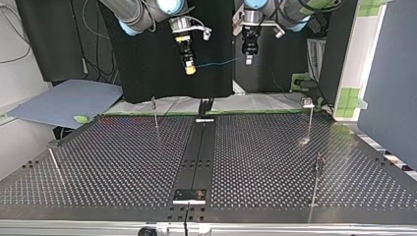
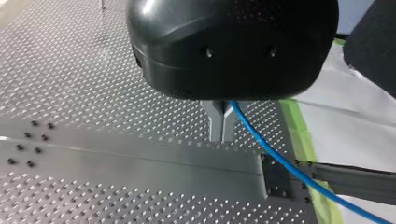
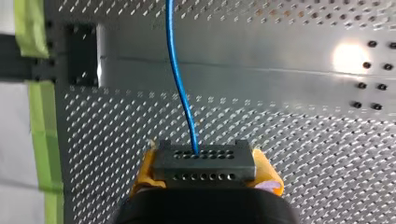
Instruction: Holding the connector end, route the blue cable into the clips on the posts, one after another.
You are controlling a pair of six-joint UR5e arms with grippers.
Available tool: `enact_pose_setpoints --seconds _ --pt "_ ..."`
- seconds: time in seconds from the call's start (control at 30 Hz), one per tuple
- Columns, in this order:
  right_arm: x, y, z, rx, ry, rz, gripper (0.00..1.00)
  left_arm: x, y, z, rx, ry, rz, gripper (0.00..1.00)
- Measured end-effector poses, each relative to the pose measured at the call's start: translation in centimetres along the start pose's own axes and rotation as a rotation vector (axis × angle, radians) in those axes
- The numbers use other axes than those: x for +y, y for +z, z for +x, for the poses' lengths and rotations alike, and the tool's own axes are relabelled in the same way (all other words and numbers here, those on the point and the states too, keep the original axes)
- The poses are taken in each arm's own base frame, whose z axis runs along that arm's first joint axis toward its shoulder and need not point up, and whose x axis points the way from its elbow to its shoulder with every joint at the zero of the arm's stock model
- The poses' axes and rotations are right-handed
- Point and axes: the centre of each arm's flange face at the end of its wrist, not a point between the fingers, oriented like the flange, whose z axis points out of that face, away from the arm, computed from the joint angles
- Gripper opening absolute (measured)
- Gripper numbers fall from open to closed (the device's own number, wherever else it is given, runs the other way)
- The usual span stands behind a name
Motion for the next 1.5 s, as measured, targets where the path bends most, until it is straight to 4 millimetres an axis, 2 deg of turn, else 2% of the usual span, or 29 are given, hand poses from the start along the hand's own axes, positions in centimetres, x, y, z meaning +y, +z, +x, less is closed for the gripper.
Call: enact_pose_setpoints --seconds 0.27,0.57,0.7,1.0,1.17,1.5 --pt "-1.0 1.2 4.6 0.045 0.07 0.065 0.0 0.7 -0.1 -2.2 -0.005 -0.009 -0.05 0.0" --pt "-2.1 2.9 12.1 0.125 0.133 0.154 0.0 1.3 -0.4 -4.9 -0.017 0.002 -0.099 0.0" --pt "-2.3 3.3 15.1 0.154 0.153 0.186 0.0 1.1 0.2 -6.8 -0.041 -0.008 -0.121 0.0" --pt "-1.8 2.8 20.3 0.213 0.195 0.215 0.0 0.5 2.1 -12.1 -0.116 -0.061 -0.158 0.0" --pt "-1.4 3.0 20.8 0.22 0.202 0.211 0.0 0.4 2.8 -14.9 -0.153 -0.089 -0.183 0.0" --pt "-1.4 5.4 18.2 0.183 0.207 0.206 0.0 -0.1 3.5 -22.1 -0.241 -0.152 -0.191 0.0"
